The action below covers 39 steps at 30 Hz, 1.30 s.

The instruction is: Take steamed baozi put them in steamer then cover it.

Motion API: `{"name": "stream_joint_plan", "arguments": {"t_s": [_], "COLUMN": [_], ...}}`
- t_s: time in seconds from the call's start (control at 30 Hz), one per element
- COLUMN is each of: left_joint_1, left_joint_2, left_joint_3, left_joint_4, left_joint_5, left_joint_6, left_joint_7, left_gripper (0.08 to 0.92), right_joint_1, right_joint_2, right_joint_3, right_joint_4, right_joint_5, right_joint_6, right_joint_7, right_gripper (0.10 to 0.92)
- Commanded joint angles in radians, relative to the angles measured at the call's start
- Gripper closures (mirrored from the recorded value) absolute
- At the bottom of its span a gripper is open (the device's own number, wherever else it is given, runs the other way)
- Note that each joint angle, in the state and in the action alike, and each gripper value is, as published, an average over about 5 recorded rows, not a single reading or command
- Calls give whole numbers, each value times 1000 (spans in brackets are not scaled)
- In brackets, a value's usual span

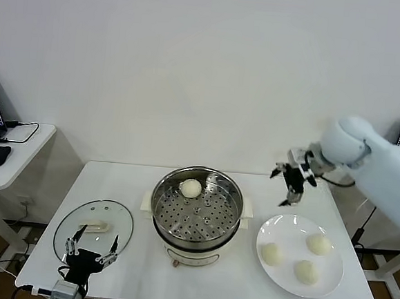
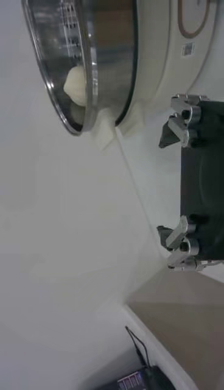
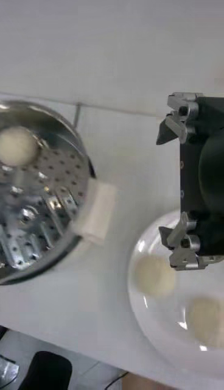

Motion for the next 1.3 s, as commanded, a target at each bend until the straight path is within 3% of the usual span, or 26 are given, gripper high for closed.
{"name": "stream_joint_plan", "arguments": {"t_s": [0.03,1.3], "left_joint_1": [8,-16], "left_joint_2": [-7,-5], "left_joint_3": [1,-5], "left_joint_4": [-5,56], "left_joint_5": [2,10], "left_joint_6": [0,8], "left_joint_7": [-1,11], "left_gripper": [177,177], "right_joint_1": [-215,-434], "right_joint_2": [-66,56], "right_joint_3": [78,136], "right_joint_4": [55,-67], "right_joint_5": [-47,-174], "right_joint_6": [-65,-20], "right_joint_7": [51,51], "right_gripper": [203,203]}}
